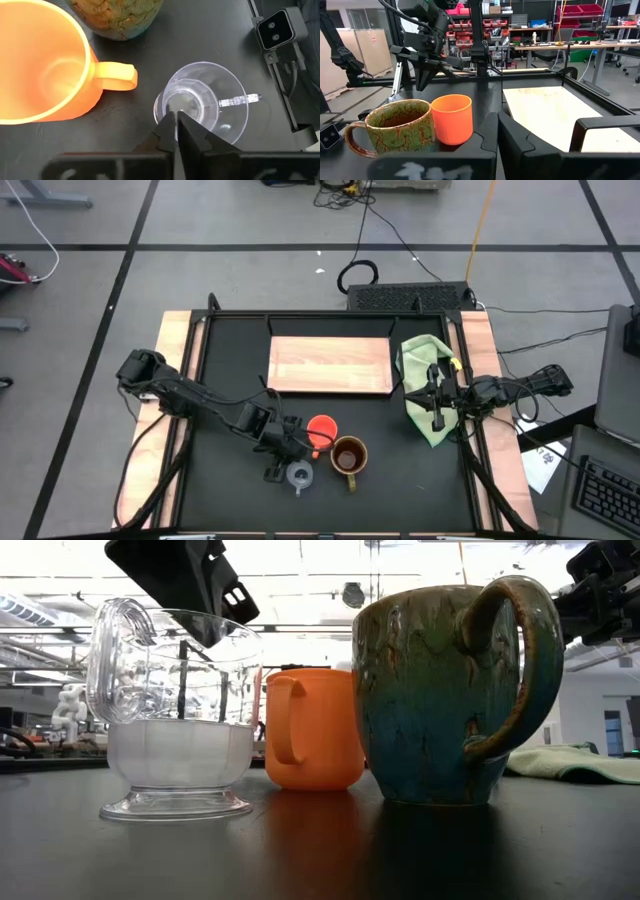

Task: Stack small to large cups/mugs on shelf
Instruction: Put the transparent mug on the shelf

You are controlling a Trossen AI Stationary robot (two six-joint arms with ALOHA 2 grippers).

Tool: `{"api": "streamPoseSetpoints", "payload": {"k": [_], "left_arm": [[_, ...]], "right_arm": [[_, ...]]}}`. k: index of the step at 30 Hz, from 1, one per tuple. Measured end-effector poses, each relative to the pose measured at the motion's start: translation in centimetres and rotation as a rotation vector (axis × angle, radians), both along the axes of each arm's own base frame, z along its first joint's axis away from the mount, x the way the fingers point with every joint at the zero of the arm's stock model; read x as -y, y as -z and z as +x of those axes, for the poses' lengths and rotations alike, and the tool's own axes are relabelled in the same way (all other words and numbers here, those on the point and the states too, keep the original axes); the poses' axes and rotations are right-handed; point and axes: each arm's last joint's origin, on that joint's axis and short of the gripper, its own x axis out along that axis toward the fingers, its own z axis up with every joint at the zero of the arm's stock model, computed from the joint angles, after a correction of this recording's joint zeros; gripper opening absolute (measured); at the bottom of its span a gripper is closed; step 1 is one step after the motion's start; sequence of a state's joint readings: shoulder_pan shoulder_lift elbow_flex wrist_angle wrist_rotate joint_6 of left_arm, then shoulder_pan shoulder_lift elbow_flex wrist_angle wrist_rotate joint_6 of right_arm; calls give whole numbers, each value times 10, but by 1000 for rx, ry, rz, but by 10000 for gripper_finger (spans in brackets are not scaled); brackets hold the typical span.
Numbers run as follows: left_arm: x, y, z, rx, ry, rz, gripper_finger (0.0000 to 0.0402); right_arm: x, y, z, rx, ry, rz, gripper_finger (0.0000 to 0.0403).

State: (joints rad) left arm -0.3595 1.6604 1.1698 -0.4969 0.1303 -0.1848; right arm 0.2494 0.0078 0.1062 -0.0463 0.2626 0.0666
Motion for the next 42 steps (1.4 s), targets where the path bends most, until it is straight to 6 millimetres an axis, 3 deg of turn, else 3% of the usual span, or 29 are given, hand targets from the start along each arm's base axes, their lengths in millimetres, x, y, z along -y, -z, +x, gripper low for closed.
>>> {"api": "streamPoseSetpoints", "payload": {"k": [11,17,29,42], "left_arm": [[-1,0,1,2,-2,1,155],[-3,2,2,-9,-28,-9,200],[-5,4,3,-20,-42,-13,209],[-3,24,9,-72,-24,19,209]], "right_arm": [[0,0,0,0,0,0,0],[0,0,0,0,0,0,0],[0,0,0,0,0,0,0],[0,1,0,-7,0,-2,0]]}}
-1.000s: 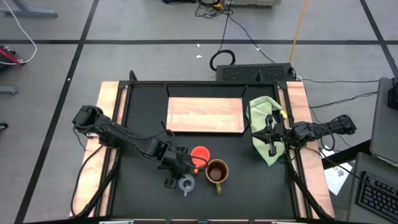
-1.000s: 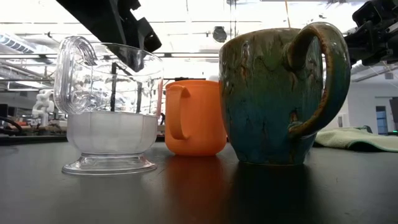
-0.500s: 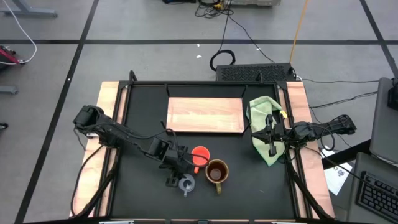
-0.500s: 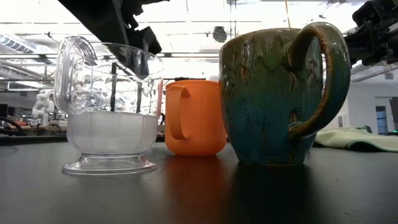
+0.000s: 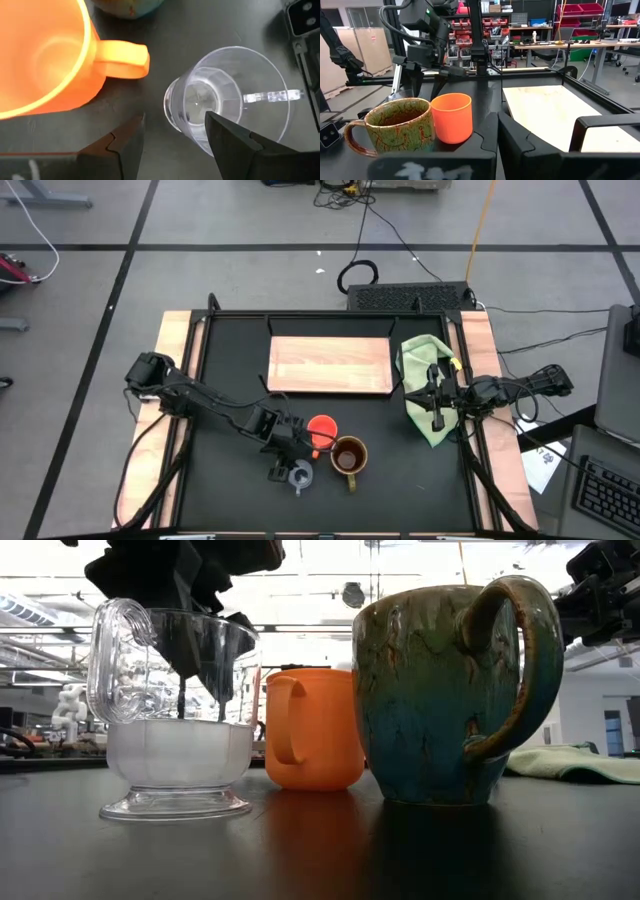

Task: Stack small to large cups/mugs on shelf
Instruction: Put the transparent mug on the shelf

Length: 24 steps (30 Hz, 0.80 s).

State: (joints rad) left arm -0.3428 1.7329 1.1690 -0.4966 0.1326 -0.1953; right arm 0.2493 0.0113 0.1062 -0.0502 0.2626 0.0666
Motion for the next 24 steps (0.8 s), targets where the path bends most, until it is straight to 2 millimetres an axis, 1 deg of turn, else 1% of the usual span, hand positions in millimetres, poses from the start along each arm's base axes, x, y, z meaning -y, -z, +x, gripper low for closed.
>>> {"api": "streamPoseSetpoints", "payload": {"k": [18,20,24], "left_arm": [[0,-1,2,35,24,6,208],[0,-1,2,40,36,12,200],[0,-1,2,40,38,13,168]], "right_arm": [[0,1,0,-8,-1,-2,0],[0,1,0,-8,-1,-2,0],[0,1,0,-8,-1,-2,0]]}}
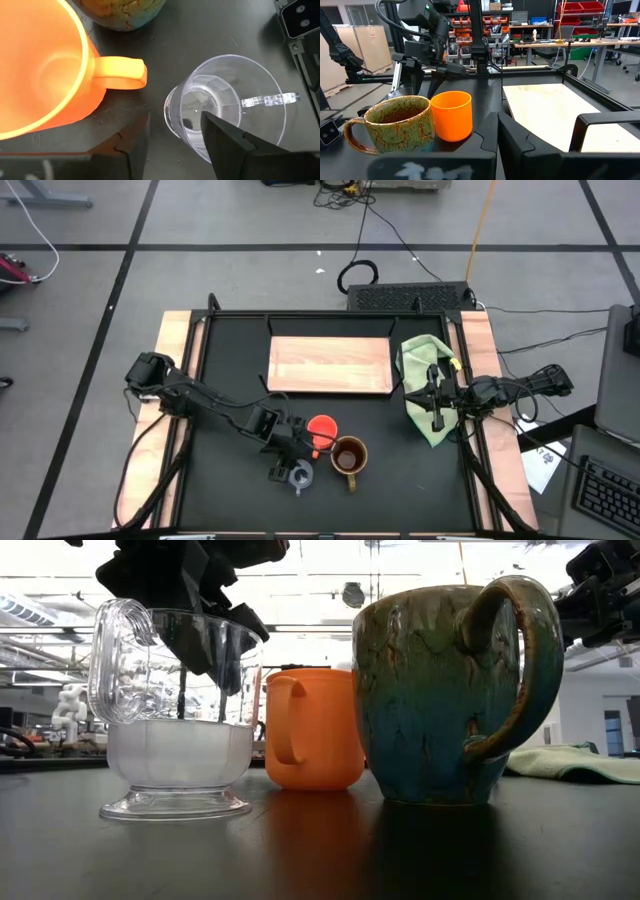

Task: Stack small to large cups/mugs on shelf
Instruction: Put the transparent mug on the shelf

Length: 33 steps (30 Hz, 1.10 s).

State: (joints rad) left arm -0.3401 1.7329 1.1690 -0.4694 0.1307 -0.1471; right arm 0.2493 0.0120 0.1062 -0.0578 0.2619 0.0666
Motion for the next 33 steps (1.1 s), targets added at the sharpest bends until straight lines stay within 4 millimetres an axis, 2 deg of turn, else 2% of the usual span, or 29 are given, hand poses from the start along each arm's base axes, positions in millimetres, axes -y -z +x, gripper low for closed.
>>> {"api": "streamPoseSetpoints", "payload": {"k": [13,19,28,33], "left_arm": [[0,0,0,4,6,2,78],[0,0,0,4,17,0,9],[2,-4,-2,-1,100,-68,4],[-2,-22,-7,92,112,6,2]], "right_arm": [[0,0,0,0,0,0,0],[0,0,0,0,0,0,0],[0,0,0,0,-1,0,0],[0,0,0,0,-1,0,0]]}}
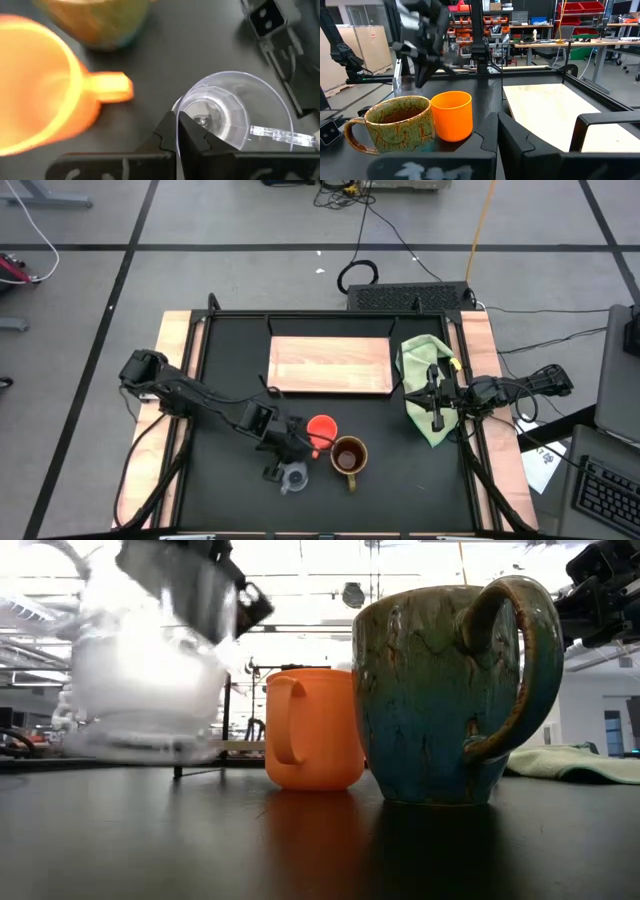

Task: Stack small to large cups/mugs on shelf
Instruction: Put the transparent mug on the shelf

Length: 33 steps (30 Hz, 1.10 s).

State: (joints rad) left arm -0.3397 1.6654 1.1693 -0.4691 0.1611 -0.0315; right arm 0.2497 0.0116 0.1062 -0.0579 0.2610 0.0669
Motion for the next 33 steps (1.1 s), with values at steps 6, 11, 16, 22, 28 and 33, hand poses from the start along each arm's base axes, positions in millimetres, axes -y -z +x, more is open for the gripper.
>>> {"api": "streamPoseSetpoints", "payload": {"k": [6,11,16,22,28,33], "left_arm": [[-8,-29,-14,94,-33,66,2],[-17,-44,-27,146,-71,118,1],[-26,-48,-43,170,-110,124,1],[-38,-50,-66,259,-175,90,0],[-49,-44,-93,339,-273,51,0],[-54,-35,-108,378,-316,24,0]], "right_arm": [[0,0,0,-1,0,6,0],[0,0,0,-4,0,33,0],[0,1,0,-6,0,27,0],[0,1,0,-7,0,25,0],[0,1,0,-8,1,24,0],[0,1,0,-9,0,24,0]]}}
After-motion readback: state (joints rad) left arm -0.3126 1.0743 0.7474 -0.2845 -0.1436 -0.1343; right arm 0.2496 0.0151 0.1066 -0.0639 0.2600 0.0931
